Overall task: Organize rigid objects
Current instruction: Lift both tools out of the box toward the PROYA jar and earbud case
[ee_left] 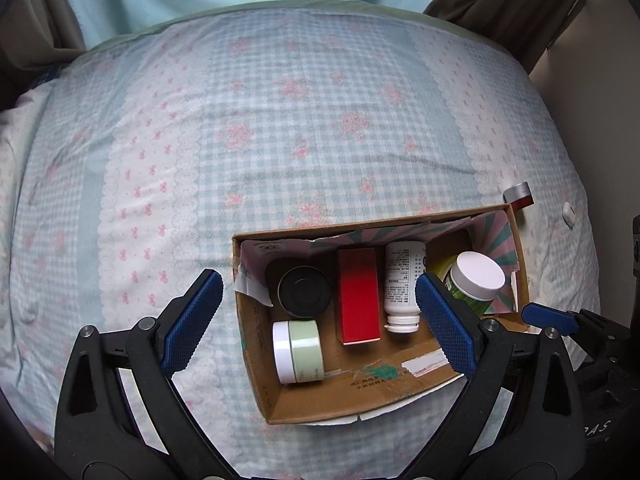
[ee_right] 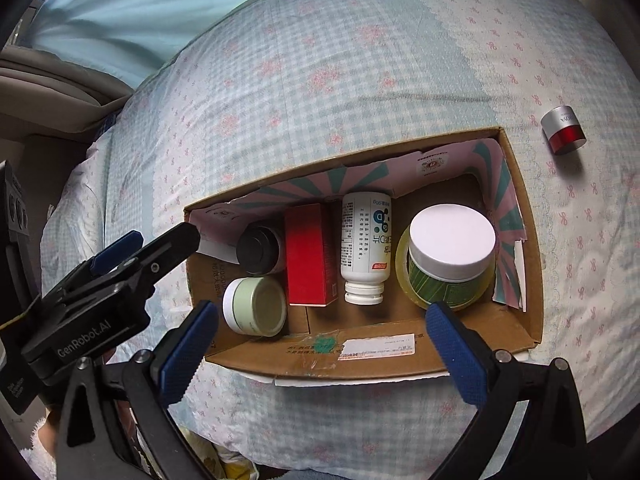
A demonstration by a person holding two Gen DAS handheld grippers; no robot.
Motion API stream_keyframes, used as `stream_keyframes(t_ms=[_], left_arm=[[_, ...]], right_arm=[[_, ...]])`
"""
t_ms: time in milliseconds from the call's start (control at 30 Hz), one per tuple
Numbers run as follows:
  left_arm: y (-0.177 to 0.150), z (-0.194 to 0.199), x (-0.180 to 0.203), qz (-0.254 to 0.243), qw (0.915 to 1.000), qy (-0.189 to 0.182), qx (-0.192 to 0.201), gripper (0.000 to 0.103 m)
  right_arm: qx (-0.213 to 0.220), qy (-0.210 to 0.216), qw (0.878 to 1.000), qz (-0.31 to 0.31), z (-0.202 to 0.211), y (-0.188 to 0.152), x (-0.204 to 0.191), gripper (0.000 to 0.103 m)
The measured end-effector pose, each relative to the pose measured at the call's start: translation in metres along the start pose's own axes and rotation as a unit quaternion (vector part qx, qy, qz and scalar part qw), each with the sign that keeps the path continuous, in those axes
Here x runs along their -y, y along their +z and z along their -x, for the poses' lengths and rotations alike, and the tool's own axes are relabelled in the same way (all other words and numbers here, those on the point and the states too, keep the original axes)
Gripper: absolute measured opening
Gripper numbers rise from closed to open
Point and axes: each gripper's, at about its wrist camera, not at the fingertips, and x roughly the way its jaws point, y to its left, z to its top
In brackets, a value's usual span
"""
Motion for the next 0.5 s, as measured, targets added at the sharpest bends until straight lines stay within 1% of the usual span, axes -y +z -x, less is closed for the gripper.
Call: stream_keyframes(t_ms=[100, 167, 233, 333, 367, 433, 500], left_arm=[[0.0, 0.027, 0.002, 0.008, 0.9998, 0.004, 0.015, 0.097], [0.0, 0.047, 0.004, 0.013, 0.9994, -0.001, 0.031, 0.097], [-0.001, 0.066, 0.007, 0.016, 0.9988, -0.008, 0.046, 0.097], [-0.004, 0.092, 0.017, 0.01, 0.9972, -0.023, 0.071, 0.097], [-0.005, 0.1, 0.021, 0.009, 0.9964, -0.024, 0.08, 0.097], [-0.009, 0.116, 0.031, 0.01, 0.995, -0.024, 0.097, 0.097], [-0.015, 0.13, 0.04, 0.012, 0.9936, -0.029, 0.109, 0.097]], right_arm=[[0.019, -0.008, 1.0, 0.004, 0.022, -0.004, -0.003, 0.103], [0.025, -0.031, 0.999, 0.007, 0.037, -0.007, -0.002, 0.103], [0.04, -0.042, 0.998, 0.004, 0.054, -0.011, 0.001, 0.103], [0.073, -0.05, 0.996, -0.014, 0.085, -0.019, 0.014, 0.103], [0.076, -0.056, 0.995, -0.019, 0.093, -0.021, 0.018, 0.103], [0.084, -0.073, 0.993, -0.026, 0.111, -0.028, 0.029, 0.103], [0.102, -0.096, 0.99, -0.025, 0.127, -0.034, 0.041, 0.103]])
